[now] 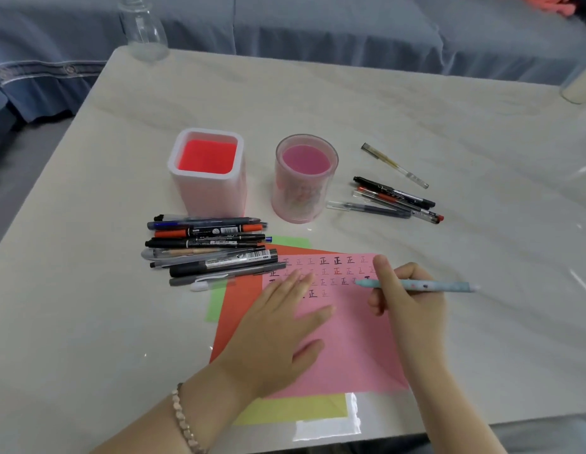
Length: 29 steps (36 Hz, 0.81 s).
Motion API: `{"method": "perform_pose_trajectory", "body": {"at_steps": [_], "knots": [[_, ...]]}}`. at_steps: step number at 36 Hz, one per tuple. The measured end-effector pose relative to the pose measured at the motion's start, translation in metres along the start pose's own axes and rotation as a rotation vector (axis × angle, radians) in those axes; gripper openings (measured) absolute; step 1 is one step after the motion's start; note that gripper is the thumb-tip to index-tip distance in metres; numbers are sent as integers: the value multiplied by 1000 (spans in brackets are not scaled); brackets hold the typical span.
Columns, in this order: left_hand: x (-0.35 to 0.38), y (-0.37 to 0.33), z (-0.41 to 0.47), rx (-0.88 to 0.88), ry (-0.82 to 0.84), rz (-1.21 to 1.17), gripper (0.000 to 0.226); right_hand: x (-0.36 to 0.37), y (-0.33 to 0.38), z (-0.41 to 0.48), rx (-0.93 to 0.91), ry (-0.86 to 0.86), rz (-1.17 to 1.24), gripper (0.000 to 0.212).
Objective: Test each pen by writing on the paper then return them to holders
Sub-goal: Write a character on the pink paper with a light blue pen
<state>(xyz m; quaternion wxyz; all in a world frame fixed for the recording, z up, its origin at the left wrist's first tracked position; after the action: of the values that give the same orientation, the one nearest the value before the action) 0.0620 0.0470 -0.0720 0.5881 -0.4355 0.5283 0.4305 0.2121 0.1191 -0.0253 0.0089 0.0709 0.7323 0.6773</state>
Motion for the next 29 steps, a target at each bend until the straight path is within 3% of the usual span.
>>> {"method": "perform_pose_trajectory", "body": {"at_steps": [29], "knots": [[-1, 1, -1, -39, -20, -126, 42, 7, -35, 1, -111, -86, -216, 31]]}}
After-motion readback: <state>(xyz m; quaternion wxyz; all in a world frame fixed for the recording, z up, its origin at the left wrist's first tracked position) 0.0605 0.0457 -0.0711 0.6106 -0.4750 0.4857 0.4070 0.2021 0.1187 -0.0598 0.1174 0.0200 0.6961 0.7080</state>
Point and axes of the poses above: each hand's wrist, its own z-axis towards the middle knuckle, its own x-axis out of the palm, y = z × x, the point moved 7 cm from there along z, towards the middle knuckle, and after that the axes turned 15 degrees about z, right-handed, at the moved point
